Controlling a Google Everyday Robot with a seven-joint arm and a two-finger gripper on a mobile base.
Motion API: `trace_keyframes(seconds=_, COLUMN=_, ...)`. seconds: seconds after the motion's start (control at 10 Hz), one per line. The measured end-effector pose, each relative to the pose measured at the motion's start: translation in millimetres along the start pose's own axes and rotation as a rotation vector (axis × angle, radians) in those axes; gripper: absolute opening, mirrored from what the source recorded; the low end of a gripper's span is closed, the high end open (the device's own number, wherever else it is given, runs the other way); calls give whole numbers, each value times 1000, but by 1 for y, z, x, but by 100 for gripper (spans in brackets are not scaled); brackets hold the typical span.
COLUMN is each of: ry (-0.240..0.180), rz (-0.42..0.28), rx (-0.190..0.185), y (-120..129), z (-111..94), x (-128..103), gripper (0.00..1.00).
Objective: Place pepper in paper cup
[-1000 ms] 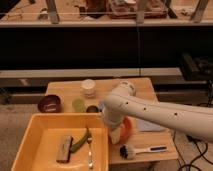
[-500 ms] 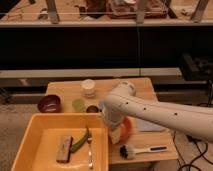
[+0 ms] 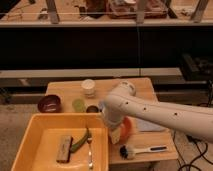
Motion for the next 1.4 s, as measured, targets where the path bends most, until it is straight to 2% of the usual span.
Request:
trace_keyframes(seconds=0.3, ry=-24, rz=-148, rx=-22, y=-34, z=14, x=-59, gripper=80)
trace_keyframes(seconds=0.5, ry=-28, rz=-187, rx=-30, y=-40, z=18, x=-75, gripper=80)
trace_keyframes(seconds=0.6, ry=-27, rz=-176, rx=-27, y=-39, z=17, x=-71, gripper=80)
trace_keyframes(seconds=0.9, ry=-9, rz=-66, rx=-11, y=-16, z=6, x=-26, gripper=80)
trace_keyframes(seconds=1.4, ry=-10, rz=-59, rx=-9, y=-15, z=6, x=-23, gripper=80)
